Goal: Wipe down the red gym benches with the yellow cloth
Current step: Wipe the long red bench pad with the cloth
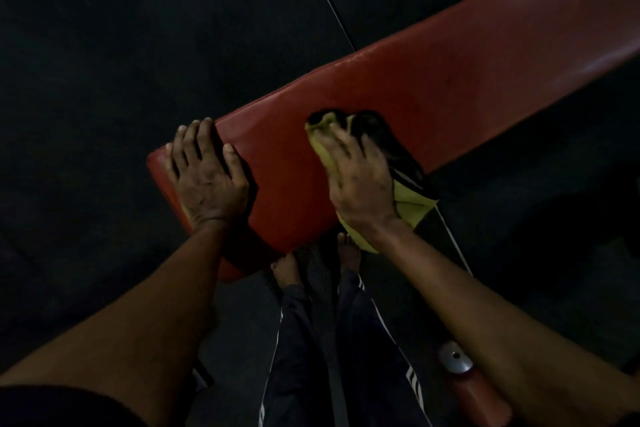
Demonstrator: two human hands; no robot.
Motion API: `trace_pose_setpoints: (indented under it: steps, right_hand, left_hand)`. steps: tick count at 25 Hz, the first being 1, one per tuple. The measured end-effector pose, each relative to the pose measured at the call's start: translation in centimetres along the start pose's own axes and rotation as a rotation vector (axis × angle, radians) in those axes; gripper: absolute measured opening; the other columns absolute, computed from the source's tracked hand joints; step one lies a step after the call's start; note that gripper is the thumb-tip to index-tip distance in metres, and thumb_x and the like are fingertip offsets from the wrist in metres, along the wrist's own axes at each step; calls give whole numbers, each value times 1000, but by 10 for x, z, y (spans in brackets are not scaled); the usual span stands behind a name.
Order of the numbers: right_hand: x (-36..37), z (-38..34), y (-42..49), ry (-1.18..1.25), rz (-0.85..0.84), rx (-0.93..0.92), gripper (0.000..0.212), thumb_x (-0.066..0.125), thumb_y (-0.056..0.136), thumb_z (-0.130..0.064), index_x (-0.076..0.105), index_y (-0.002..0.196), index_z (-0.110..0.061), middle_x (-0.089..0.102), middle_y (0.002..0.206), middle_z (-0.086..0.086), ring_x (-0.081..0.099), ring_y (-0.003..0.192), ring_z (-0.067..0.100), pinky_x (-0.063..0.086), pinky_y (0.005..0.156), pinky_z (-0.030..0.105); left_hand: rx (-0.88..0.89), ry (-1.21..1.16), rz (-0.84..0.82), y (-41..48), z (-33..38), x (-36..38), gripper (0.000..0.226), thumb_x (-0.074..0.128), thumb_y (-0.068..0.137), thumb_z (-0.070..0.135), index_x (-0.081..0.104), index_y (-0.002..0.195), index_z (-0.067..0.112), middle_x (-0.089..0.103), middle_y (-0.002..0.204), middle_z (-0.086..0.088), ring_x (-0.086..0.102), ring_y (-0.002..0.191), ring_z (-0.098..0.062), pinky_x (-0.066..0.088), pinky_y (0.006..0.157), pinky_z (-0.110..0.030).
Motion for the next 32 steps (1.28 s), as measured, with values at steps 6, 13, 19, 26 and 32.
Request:
trace_pose_setpoints:
  steps: [6, 13, 19, 26, 32]
  right_hand:
    - [-14, 21, 66, -23, -10, -88, 53, 45, 99, -36, 40, 151, -29, 40, 154, -3, 47, 134, 29, 30, 118, 48]
    - [8, -72, 77, -118, -46, -430, 55, 51, 96, -31, 43, 150, -28, 44, 154, -4, 46, 132, 38, 34, 113, 47]
    - [-26, -10, 137, -13, -41, -262, 42, 46, 98, -48, 58, 132, -26, 55, 133, -4, 58, 110, 23, 36, 104, 39]
    - [-16, -62, 132, -136, -28, -291, 36, 51, 94, -36, 60, 123, -16, 60, 124, 5, 59, 100, 30, 44, 93, 45]
    - [-37, -2, 155, -41, -114, -299, 40, 50, 98, -45, 57, 130, -22, 57, 128, 0, 59, 101, 24, 47, 88, 39]
  left_hand:
    - [9, -18, 6, -2, -3, 1, 55, 35, 102, 40, 40, 151, 17, 41, 154, -8, 28, 149, -25, 13, 122, -44]
    - [34, 16, 17, -3, -2, 0, 59, 40, 99, 47, 40, 152, 21, 42, 152, -8, 30, 147, -27, 18, 121, -48]
    - [56, 53, 36, -1, 1, 0, 58, 43, 98, 46, 41, 151, 21, 44, 150, -11, 33, 144, -29, 20, 119, -47]
    - [31, 51, -2, 0, -2, 0, 60, 39, 98, 49, 40, 153, 24, 43, 150, -10, 34, 144, -30, 25, 116, -52]
    - [28, 61, -26, 1, -2, 0, 60, 38, 98, 49, 41, 152, 23, 43, 150, -12, 34, 144, -31, 25, 115, -51]
Point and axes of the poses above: each hand's wrist, its own y-axis towards the middle knuckle, its own x-axis out of the palm, z = x × y, the point moved 10 cm from there along y, towards the middle knuckle
